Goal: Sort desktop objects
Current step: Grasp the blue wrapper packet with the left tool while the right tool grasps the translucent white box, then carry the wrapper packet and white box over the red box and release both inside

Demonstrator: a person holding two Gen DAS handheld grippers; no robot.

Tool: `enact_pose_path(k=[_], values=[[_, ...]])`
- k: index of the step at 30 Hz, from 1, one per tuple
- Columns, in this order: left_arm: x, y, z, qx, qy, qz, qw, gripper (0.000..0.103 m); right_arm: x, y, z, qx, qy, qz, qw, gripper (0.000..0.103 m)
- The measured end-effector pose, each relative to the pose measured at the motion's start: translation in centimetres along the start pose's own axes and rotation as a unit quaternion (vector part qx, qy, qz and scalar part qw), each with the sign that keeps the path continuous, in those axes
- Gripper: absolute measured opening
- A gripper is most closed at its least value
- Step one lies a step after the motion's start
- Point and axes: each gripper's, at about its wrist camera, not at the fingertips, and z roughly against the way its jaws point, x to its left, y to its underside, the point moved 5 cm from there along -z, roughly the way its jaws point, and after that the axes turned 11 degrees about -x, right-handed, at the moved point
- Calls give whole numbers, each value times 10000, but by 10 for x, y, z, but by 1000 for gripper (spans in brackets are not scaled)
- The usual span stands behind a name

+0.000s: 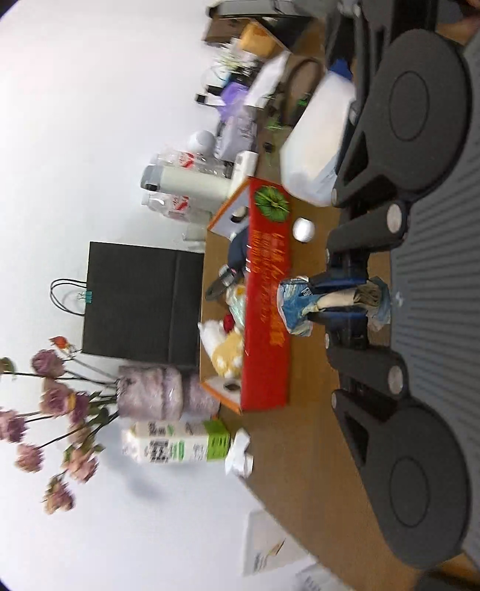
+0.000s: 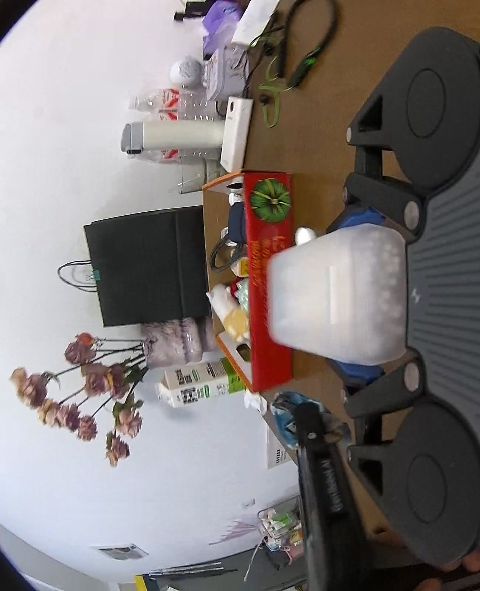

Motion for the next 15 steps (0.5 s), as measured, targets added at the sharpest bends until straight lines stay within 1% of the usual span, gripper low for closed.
enact_pose_path(k=[2, 4, 6, 7, 9, 12, 15], values=[[-3, 11, 28, -110, -150, -186, 9997, 13, 11, 12, 26, -76, 50, 123, 9999, 65], [-8, 23, 52, -161, -165, -182, 9996, 14, 20, 25, 49, -104, 74, 186, 9997, 65], [-16, 38, 72, -95, -81, -11, 9999, 14, 25, 39, 66, -64, 8, 206, 9998, 65], [-21, 46, 79, -58, -27, 3, 10000, 13, 27, 45, 72, -17, 13, 280, 9996, 65], [-27, 56, 92, -100, -39, -109, 9999, 14, 30, 53, 83, 8, 154, 449, 9989, 64], [-30, 63, 106, -147, 52, -89, 9998, 13, 32, 52, 100, -121, 197, 536, 9983, 64], [-31, 59, 113, -329, 41, -175, 9993, 14, 36, 44, 110, -344, 212, 649, 9971, 64]])
